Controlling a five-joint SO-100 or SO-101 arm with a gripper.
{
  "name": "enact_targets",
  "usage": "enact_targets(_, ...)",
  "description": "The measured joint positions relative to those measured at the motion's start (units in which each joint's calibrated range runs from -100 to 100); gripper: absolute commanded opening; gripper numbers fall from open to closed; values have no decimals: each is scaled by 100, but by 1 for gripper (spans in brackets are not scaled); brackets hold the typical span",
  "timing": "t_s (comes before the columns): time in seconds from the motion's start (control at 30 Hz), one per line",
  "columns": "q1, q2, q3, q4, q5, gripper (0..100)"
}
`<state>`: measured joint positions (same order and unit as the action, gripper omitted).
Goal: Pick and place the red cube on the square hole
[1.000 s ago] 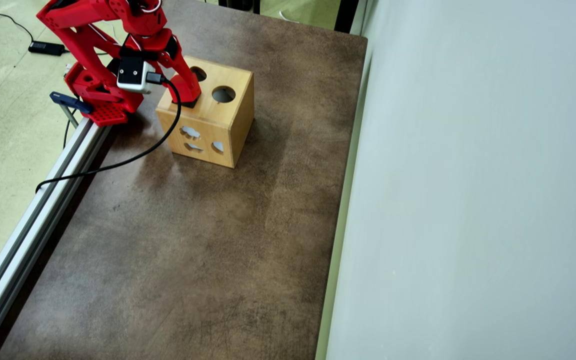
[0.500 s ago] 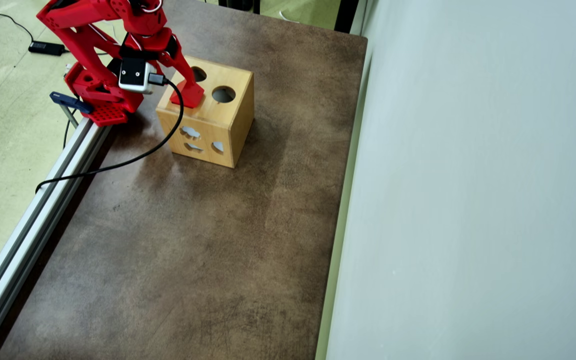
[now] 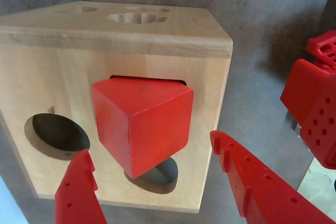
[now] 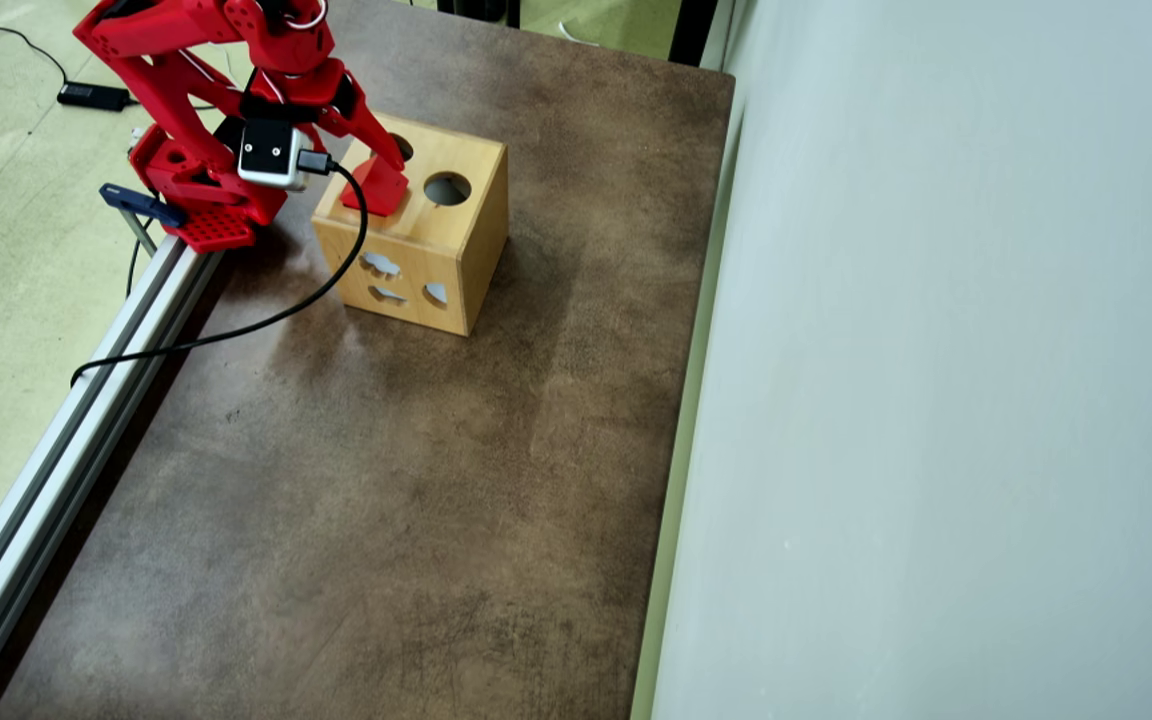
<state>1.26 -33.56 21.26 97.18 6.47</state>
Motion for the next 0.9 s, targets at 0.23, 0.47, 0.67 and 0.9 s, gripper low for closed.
enact_targets(0.23,0,153,9,-468,0,34)
enact_targets(0.47,-14,602,27,-864,5,34)
enact_targets(0.67,-14,958,27,-1001,0,34)
enact_targets(0.9,-22,314,27,-985,0,34)
